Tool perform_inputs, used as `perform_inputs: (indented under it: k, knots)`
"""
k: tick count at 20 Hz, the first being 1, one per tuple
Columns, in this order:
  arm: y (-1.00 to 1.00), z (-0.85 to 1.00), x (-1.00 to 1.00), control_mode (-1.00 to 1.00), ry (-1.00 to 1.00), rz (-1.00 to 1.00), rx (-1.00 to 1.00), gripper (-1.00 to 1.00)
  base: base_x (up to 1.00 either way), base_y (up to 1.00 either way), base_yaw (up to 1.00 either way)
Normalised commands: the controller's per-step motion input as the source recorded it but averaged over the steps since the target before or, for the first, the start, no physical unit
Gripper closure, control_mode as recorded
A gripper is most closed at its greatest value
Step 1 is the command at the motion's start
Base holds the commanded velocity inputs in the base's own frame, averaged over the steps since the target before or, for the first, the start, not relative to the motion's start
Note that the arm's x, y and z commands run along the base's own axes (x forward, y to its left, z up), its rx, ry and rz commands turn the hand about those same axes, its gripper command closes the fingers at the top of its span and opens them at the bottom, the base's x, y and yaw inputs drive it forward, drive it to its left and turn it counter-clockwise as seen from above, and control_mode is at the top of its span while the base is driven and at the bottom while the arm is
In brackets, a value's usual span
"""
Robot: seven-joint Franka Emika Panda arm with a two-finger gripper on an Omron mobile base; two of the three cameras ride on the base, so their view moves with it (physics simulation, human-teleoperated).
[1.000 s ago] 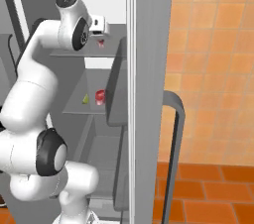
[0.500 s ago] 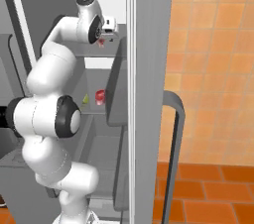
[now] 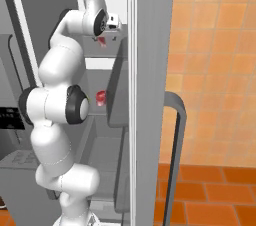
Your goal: Place one lemon wedge and one steak in each tupperware on the nearby counter, to pack two identical lunches.
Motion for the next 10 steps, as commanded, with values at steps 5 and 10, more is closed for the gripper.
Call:
perform_inputs:
  k: [5, 10]
  knots:
    - [0.03, -0.3, -0.04, -1.0, -0.01, 0.0, 0.0, -1.0, 0.0, 0.0, 0.0]
    - [0.11, -0.41, -0.07, -1.0, -0.02, 0.01, 0.0, -1.0, 0.0, 0.0, 0.0]
